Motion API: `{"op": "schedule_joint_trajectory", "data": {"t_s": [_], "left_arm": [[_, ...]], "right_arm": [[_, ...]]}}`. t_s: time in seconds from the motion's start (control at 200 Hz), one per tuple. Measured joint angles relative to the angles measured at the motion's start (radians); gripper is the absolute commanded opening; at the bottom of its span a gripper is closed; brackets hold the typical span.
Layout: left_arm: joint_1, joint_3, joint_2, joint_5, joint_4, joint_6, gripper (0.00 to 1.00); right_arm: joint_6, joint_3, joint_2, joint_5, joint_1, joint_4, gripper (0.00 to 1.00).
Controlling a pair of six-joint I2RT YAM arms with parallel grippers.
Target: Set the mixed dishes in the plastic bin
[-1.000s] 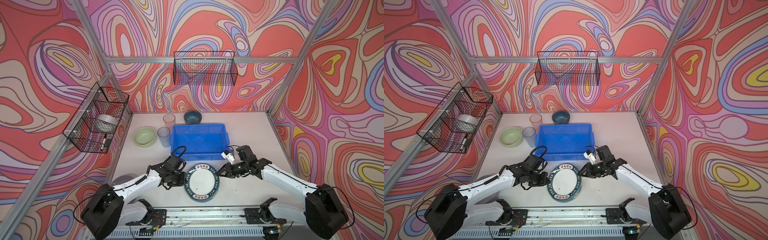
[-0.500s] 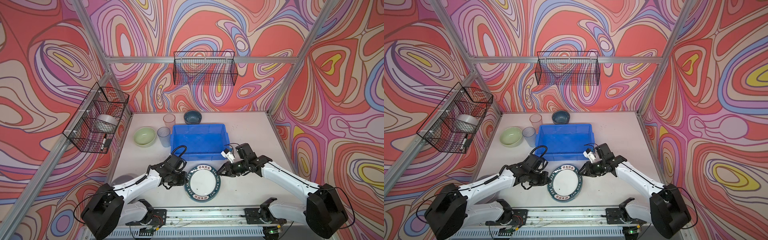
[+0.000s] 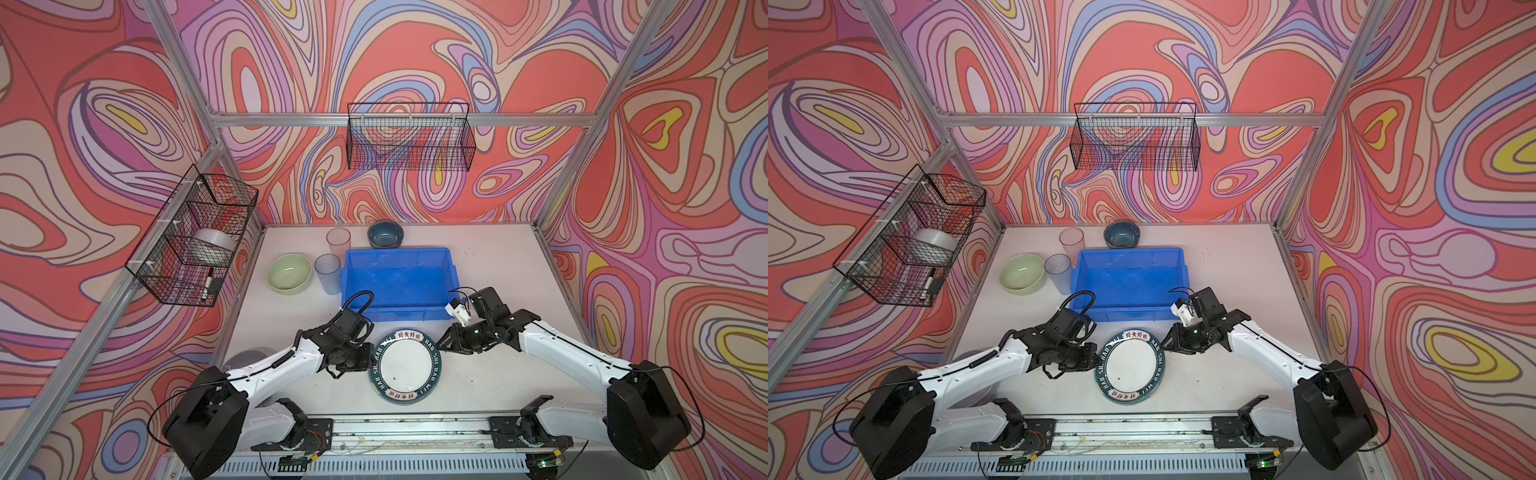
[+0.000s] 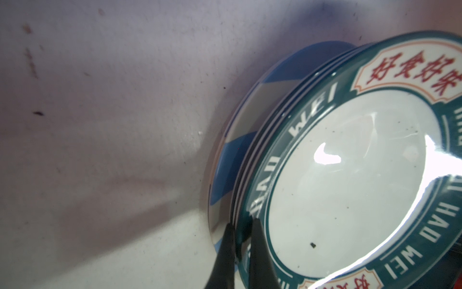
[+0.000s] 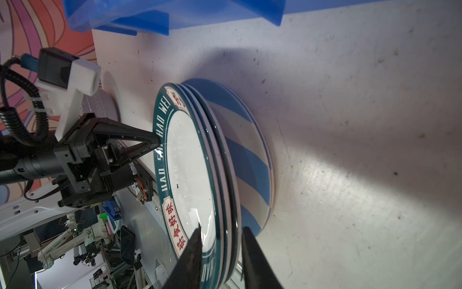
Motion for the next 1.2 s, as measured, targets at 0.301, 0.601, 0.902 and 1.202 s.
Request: {"op": "schedule_joint_trajectory", "data": {"t_s": [0.301,0.601,0.902,1.202], "left_arm": [[0.0,0.0,0.004,0.0,0.0,0.0,0.0],[0.0,0.0,0.01,0.0,0.003,0.0,0.0],[0.0,0.0,0.01,-0.001,0.002,0.0,0.0],[0.0,0.0,0.01,-0.001,0.003,0.0,0.0]], "right_arm": [[0.028,-0.026,-0.025,-0.032,0.0,0.036,0.28],[0.047,-0.05,-0.027,-0.084,0.0,0.085,0.27],[0.051,-0.05,-0.061,-0.096,0.0,0.087,0.27],[0.051,-0.05,-0.062,-0.096,0.0,0.076,0.27]]}}
